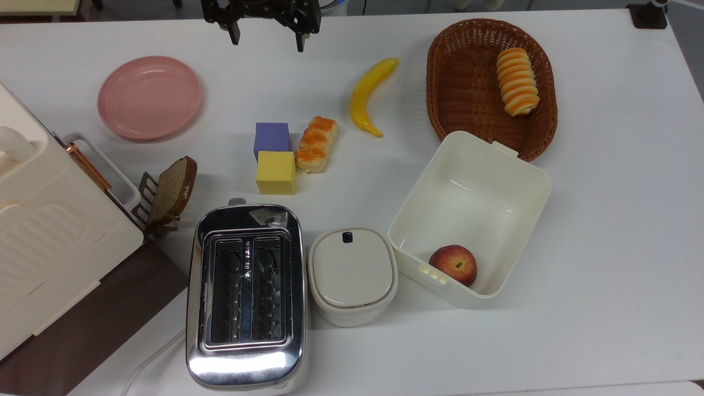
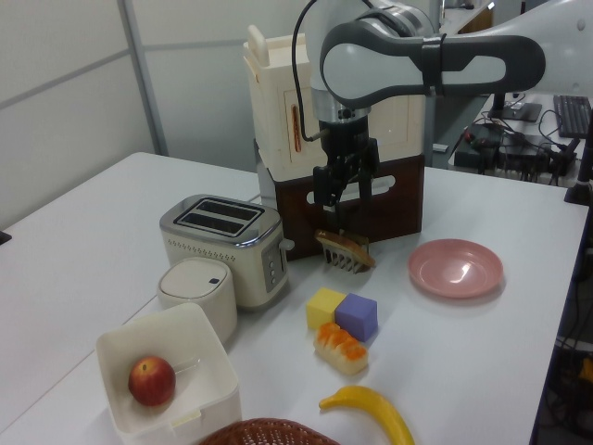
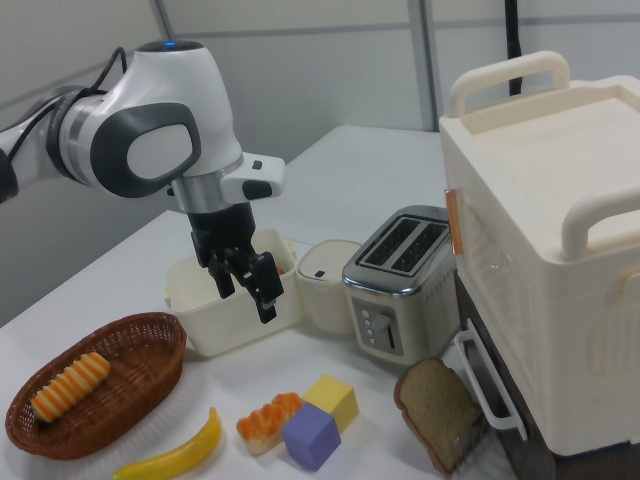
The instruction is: Put the bread in the basket
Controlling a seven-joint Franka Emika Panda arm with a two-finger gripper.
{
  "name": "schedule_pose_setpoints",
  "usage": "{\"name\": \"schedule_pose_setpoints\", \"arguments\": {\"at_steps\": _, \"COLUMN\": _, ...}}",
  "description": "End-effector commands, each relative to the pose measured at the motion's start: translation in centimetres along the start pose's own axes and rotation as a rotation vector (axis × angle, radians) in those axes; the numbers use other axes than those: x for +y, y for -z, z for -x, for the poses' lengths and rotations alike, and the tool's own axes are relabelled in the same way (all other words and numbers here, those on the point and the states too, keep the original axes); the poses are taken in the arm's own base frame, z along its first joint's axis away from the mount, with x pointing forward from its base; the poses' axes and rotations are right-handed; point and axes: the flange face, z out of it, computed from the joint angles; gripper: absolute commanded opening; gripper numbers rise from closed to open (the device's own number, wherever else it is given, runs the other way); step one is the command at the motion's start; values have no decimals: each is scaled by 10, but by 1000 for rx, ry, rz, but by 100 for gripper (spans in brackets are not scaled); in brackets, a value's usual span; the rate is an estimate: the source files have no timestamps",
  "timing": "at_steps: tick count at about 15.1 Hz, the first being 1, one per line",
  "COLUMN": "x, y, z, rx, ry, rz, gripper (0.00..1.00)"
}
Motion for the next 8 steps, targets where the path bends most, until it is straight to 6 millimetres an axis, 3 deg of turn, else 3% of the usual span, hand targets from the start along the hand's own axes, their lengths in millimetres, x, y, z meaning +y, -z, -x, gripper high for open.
{"name": "schedule_pose_setpoints", "arguments": {"at_steps": 1, "x": 5, "y": 6, "z": 10, "rx": -28, "ry": -82, "rz": -13, "gripper": 100}}
{"name": "schedule_pose_setpoints", "arguments": {"at_steps": 8, "x": 5, "y": 6, "z": 11, "rx": -37, "ry": -86, "rz": -18, "gripper": 100}}
